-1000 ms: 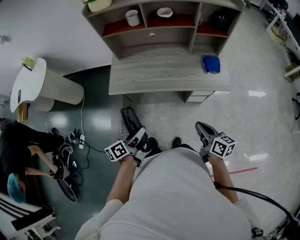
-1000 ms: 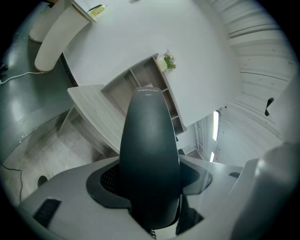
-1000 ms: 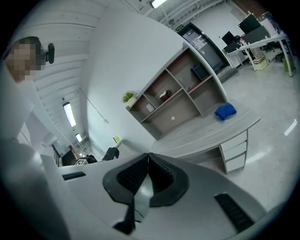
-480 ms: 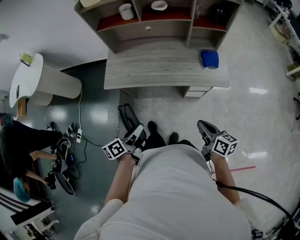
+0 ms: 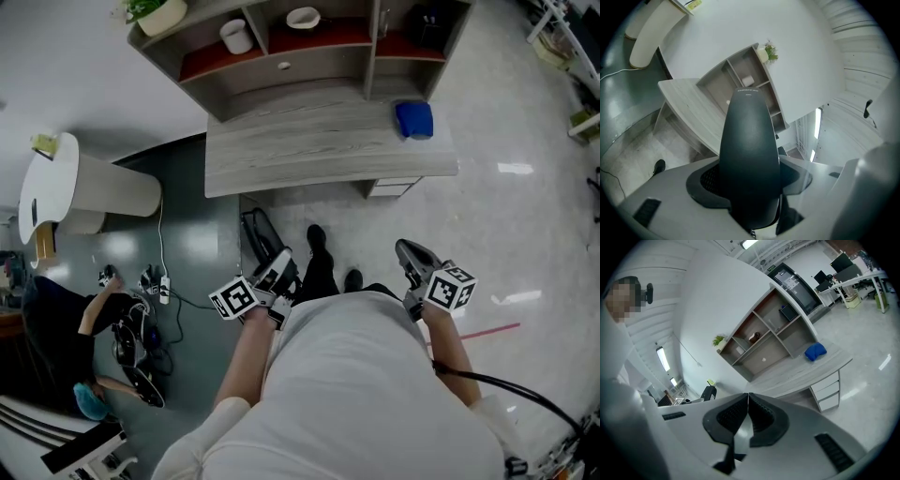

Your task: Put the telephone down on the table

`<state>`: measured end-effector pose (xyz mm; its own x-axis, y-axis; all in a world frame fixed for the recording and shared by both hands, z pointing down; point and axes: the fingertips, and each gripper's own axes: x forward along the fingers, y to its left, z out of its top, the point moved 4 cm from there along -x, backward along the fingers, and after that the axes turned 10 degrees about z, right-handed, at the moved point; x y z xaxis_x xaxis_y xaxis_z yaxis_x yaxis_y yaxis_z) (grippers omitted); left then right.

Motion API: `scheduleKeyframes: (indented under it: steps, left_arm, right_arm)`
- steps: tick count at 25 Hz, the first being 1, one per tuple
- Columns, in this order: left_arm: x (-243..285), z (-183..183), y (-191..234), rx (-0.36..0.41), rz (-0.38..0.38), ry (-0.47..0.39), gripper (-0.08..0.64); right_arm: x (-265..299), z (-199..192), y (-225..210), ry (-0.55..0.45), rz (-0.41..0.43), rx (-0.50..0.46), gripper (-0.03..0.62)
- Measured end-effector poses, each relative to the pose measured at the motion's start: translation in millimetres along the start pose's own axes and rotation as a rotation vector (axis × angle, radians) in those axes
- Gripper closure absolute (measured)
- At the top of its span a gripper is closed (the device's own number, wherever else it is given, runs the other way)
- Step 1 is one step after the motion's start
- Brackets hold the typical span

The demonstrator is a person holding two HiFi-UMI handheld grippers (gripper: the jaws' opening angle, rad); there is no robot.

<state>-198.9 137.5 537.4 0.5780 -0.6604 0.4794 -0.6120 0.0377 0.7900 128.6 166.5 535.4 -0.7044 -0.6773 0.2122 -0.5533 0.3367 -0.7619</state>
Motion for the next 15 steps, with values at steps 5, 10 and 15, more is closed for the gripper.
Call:
scheduleKeyframes:
  steps: [5, 10, 15]
  left_arm:
    - [32, 34, -4, -0.007, -0.062, 0.019, 0.264]
    - [64, 76, -1, 0.020, -0.075, 0.056, 0.264]
    - [92, 119, 2, 0.066, -0.083, 0.093, 0.264]
  right_arm:
    - [22, 20, -9, -0.021, -0.036, 0.002, 0.574]
    - [55, 46, -14, -0.036, -0.070, -0.003, 0.574]
    - [89, 70, -15, -0.058, -0.105, -0.007, 0.574]
